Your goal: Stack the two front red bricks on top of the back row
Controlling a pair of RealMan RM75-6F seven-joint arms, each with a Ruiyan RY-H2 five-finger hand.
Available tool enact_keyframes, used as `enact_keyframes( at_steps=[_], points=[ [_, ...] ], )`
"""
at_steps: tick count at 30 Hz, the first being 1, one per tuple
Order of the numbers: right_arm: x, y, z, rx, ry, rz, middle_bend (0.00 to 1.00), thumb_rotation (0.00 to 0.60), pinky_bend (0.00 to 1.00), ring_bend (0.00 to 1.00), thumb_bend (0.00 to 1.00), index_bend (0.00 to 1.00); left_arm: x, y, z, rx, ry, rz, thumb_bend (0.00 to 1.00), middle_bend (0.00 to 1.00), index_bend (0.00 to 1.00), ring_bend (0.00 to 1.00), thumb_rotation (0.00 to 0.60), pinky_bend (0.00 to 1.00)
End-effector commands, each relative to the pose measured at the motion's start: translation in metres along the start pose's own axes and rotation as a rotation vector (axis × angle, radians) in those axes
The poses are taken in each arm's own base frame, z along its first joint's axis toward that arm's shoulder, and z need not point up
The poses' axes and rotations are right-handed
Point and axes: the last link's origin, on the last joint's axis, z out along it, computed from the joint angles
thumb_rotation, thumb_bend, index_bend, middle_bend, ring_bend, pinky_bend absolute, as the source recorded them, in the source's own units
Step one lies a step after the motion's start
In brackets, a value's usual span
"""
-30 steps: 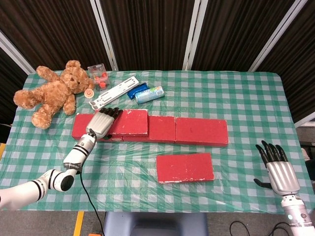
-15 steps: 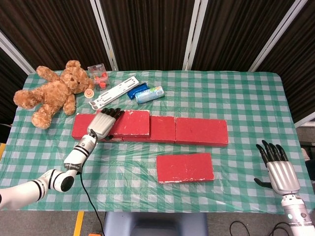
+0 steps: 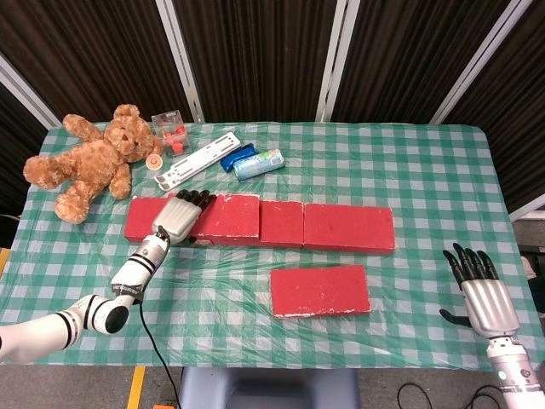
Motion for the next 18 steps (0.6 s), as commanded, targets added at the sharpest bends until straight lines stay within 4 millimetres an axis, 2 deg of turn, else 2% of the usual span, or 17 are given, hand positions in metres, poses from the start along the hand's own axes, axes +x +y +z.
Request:
enact_keyframes(
  at_steps=[1,8,10,13,18],
  points=[
    [0.0001,0.0001,0.0,0.0,0.0,0.0,0.0,0.6,0.0,0.0,0.09,0.0,-0.0011,-0.0004,-0.0006,0.001,-0.021,-0.004,0.4,0.73,0.37,0.55,0.6,0.7],
    [0.0001,0.0,-0.0004,-0.002,-0.001,-0.001,0.0,0.6,0.0,0.0,0.09,0.0,0.0007,-0.0007,-0.0019,0.003,-0.039,-0.017,0.36,0.33,0.09,0.22,0.6,0.44],
    [0.0001,0.0,-0.0004,-0.002,-0.002,-0.001,0.0,0.6,0.0,0.0,0.09,0.0,0.0006,-0.0005,-0.0019,0.004,-0.04,-0.017,0.35,0.26,0.04,0.15,0.6,0.39],
    [0.0002,0.0004,-0.0004,-0.004,-0.002,-0.001,0.0,0.6,0.0,0.0,0.09,0.0,-0.0001,-0.0009,-0.0023,0.005,-0.048,-0.02,0.34,0.18,0.0,0.08,0.6,0.35],
    [0.0004,0.0005,-0.0002,-0.005,-0.001,-0.001,0.0,0.6,0.0,0.0,0.09,0.0,0.0001,-0.0008,-0.0022,0.007,-0.05,-0.026,0.33,0.07,0.0,0.0,0.6,0.26]
  ],
)
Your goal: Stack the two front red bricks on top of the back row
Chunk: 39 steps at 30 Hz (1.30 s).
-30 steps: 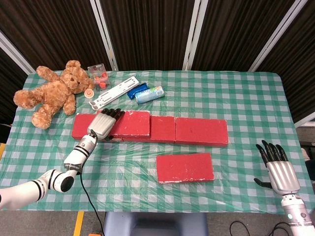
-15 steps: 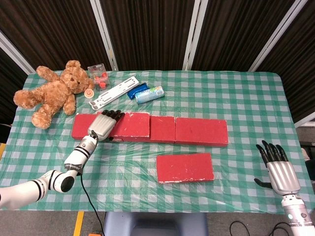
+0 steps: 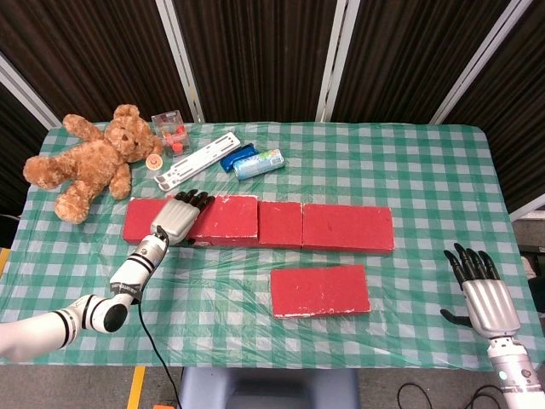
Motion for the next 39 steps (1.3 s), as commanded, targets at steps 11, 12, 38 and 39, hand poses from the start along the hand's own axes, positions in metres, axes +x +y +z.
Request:
enact_keyframes(
  at_steps=[11,12,38,39],
  points=[
    [0.001,0.001,-0.001,-0.002,0.006,0.003,0.0,0.6,0.0,0.0,0.09,0.0,0.001,0.001,-0.001,-0.006,0.002,-0.009,0.31,0.0,0.0,0.0,0.6,0.13],
    [0.001,0.001,-0.001,-0.002,0.006,0.003,0.0,0.6,0.0,0.0,0.09,0.0,0.002,0.001,-0.001,-0.007,0.003,-0.008,0.3,0.0,0.0,0.0,0.6,0.12],
    [0.001,-0.001,-0.002,0.01,0.008,-0.001,0.0,0.6,0.0,0.0,0.09,0.0,0.011,0.011,-0.025,-0.052,0.078,0.026,0.28,0.0,0.0,0.0,0.6,0.09],
    [0.001,-0.002,-0.002,0.015,0.008,0.001,0.0,0.6,0.0,0.0,0.09,0.0,0.012,0.011,-0.032,-0.053,0.091,0.034,0.28,0.0,0.0,0.0,0.6,0.09]
  ],
)
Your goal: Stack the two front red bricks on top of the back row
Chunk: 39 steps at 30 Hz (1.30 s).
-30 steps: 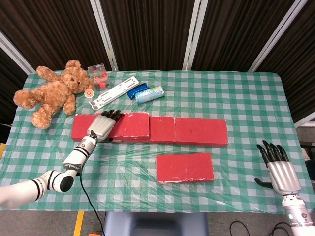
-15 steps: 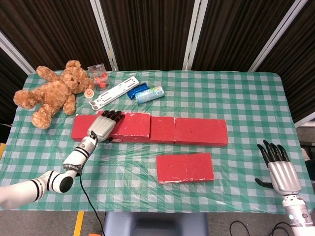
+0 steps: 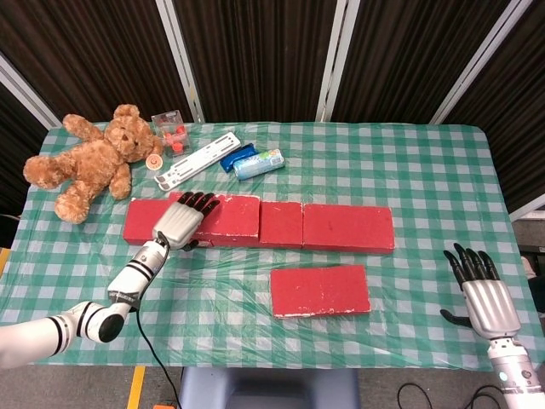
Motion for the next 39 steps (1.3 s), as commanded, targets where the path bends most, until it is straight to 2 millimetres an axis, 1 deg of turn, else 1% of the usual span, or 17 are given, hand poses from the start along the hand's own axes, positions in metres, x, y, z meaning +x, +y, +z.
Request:
enact_keyframes(
  at_steps=[1,2,4,5,7,8,10,11,14,16,17,18,21,23,29,33,39],
  points=[
    [0.0,-0.002,-0.001,0.013,0.0,0.003,0.0,0.6,0.0,0.0,0.09,0.0,0.004,-0.001,-0.02,-0.005,0.043,0.032,0.28,0.0,0.0,0.0,0.6,0.09],
    [0.0,-0.003,-0.002,0.02,0.0,0.004,0.0,0.6,0.0,0.0,0.09,0.0,0.004,-0.002,-0.027,-0.006,0.056,0.04,0.27,0.0,0.0,0.0,0.6,0.09],
    [-0.001,-0.007,-0.004,0.05,-0.009,0.007,0.0,0.6,0.0,0.0,0.09,0.0,0.0,-0.006,-0.054,-0.001,0.081,0.062,0.27,0.0,0.0,0.0,0.6,0.09],
    [-0.003,-0.01,-0.005,0.073,-0.022,0.02,0.0,0.6,0.0,0.0,0.09,0.0,-0.004,-0.01,-0.074,0.008,0.092,0.065,0.27,0.0,0.0,0.0,0.6,0.09],
    [-0.004,-0.016,-0.006,0.112,-0.039,0.035,0.0,0.6,0.0,0.0,0.09,0.0,-0.014,-0.017,-0.103,0.026,0.103,0.055,0.27,0.0,0.0,0.0,0.6,0.08],
    [-0.005,-0.02,-0.007,0.138,-0.046,0.042,0.0,0.6,0.0,0.0,0.09,0.0,-0.023,-0.023,-0.122,0.04,0.106,0.042,0.27,0.0,0.0,0.0,0.6,0.08],
    [-0.007,-0.029,-0.006,0.179,-0.057,0.05,0.0,0.6,0.0,0.0,0.09,0.0,-0.037,-0.031,-0.15,0.06,0.11,0.01,0.27,0.0,0.0,0.0,0.6,0.07],
    [-0.008,-0.032,-0.006,0.193,-0.061,0.052,0.0,0.6,0.0,0.0,0.09,0.0,-0.041,-0.034,-0.158,0.069,0.113,0.0,0.27,0.0,0.0,0.0,0.6,0.07],
    [-0.008,-0.038,-0.006,0.214,-0.069,0.052,0.0,0.6,0.0,0.0,0.09,0.0,-0.049,-0.038,-0.171,0.08,0.12,-0.009,0.28,0.0,0.0,0.0,0.6,0.06],
    [-0.009,-0.052,-0.004,0.263,-0.082,0.044,0.0,0.6,0.0,0.0,0.09,0.0,-0.067,-0.047,-0.195,0.12,0.121,-0.029,0.28,0.0,0.0,0.0,0.6,0.06],
    [-0.009,-0.074,0.001,0.331,-0.096,0.056,0.0,0.6,0.0,0.0,0.09,0.0,-0.086,-0.055,-0.218,0.18,0.098,-0.096,0.28,0.0,0.0,0.0,0.6,0.06],
    [-0.009,-0.084,0.006,0.35,-0.114,0.059,0.0,0.6,0.0,0.0,0.09,0.0,-0.095,-0.06,-0.229,0.205,0.108,-0.136,0.29,0.0,0.0,0.0,0.6,0.06],
    [-0.007,-0.108,0.021,0.382,-0.167,0.058,0.0,0.6,0.0,0.0,0.09,0.0,-0.108,-0.072,-0.241,0.251,0.147,-0.18,0.29,0.0,0.0,0.0,0.6,0.06],
    [-0.007,-0.124,0.029,0.409,-0.202,0.051,0.0,0.6,0.0,0.0,0.09,0.0,-0.108,-0.077,-0.242,0.264,0.17,-0.159,0.29,0.0,0.0,0.0,0.6,0.06],
    [-0.017,-0.162,0.048,0.436,-0.238,0.017,0.0,0.6,0.0,0.0,0.09,0.0,-0.107,-0.08,-0.245,0.267,0.191,-0.17,0.29,0.0,0.0,0.0,0.6,0.06],
    [-0.024,-0.177,0.06,0.417,-0.258,0.023,0.0,0.6,0.0,0.0,0.09,0.0,-0.106,-0.082,-0.244,0.275,0.193,-0.176,0.29,0.0,0.0,0.0,0.6,0.06],
    [-0.035,-0.193,0.077,0.389,-0.302,0.043,0.0,0.6,0.0,0.0,0.09,0.0,-0.106,-0.086,-0.243,0.28,0.178,-0.187,0.29,0.0,0.0,0.0,0.6,0.06]
  ],
)
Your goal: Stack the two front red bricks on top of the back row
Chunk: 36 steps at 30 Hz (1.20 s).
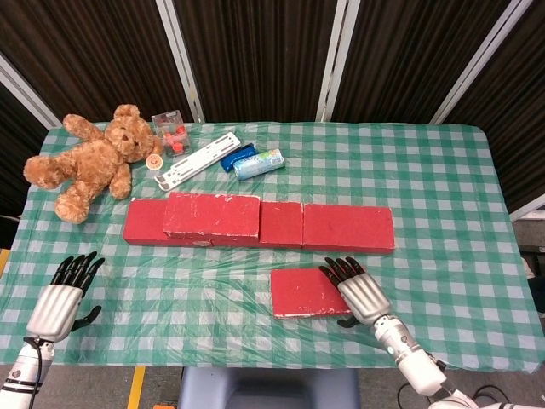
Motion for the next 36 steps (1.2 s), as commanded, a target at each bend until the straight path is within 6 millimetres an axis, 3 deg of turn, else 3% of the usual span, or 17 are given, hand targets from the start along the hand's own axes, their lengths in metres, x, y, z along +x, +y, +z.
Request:
enact_keyframes(
  at_steps=[1,12,19,21,22,24,26,31,36],
  points=[
    [-0.001,-0.01,0.019,0.006,-0.02,0.003,0.0,0.6,0.0,0.0,0.09,0.0,0.001,-0.001,0.001,0.005,-0.002,-0.005,0.29,0.0,0.0,0.0,0.6,0.06],
    [-0.007,-0.019,0.046,-0.011,-0.089,0.032,0.0,0.6,0.0,0.0,0.09,0.0,0.002,-0.003,0.002,0.012,-0.006,-0.009,0.29,0.0,0.0,0.0,0.6,0.06],
    [-0.009,-0.021,0.052,-0.022,-0.129,0.025,0.0,0.6,0.0,0.0,0.09,0.0,0.003,-0.005,0.002,0.02,-0.004,-0.013,0.29,0.0,0.0,0.0,0.6,0.06],
    [-0.008,-0.02,0.053,-0.033,-0.121,0.025,0.01,0.6,0.01,0.0,0.09,0.08,0.003,-0.005,0.002,0.021,-0.005,-0.014,0.29,0.0,0.0,0.0,0.6,0.06],
    [-0.008,-0.02,0.053,-0.039,-0.118,0.029,0.05,0.6,0.05,0.0,0.09,0.17,0.003,-0.005,0.002,0.022,-0.007,-0.014,0.29,0.0,0.0,0.0,0.6,0.06],
    [-0.007,-0.02,0.053,-0.044,-0.112,0.036,0.15,0.6,0.16,0.03,0.09,0.32,0.003,-0.005,0.002,0.022,-0.009,-0.015,0.29,0.0,0.0,0.0,0.6,0.06],
    [-0.006,-0.02,0.052,-0.046,-0.1,0.031,0.27,0.6,0.28,0.11,0.09,0.44,0.003,-0.005,0.002,0.021,-0.008,-0.014,0.29,0.0,0.0,0.0,0.6,0.06],
    [0.002,-0.019,0.045,-0.045,-0.052,0.032,0.37,0.6,0.34,0.19,0.09,0.56,0.002,-0.004,0.002,0.021,-0.009,-0.012,0.29,0.0,0.0,0.0,0.6,0.06],
    [0.024,-0.017,0.032,-0.03,0.018,0.055,0.37,0.6,0.34,0.2,0.09,0.57,0.002,-0.003,0.0,0.021,-0.01,-0.009,0.29,0.0,0.0,0.0,0.6,0.06]
  ],
)
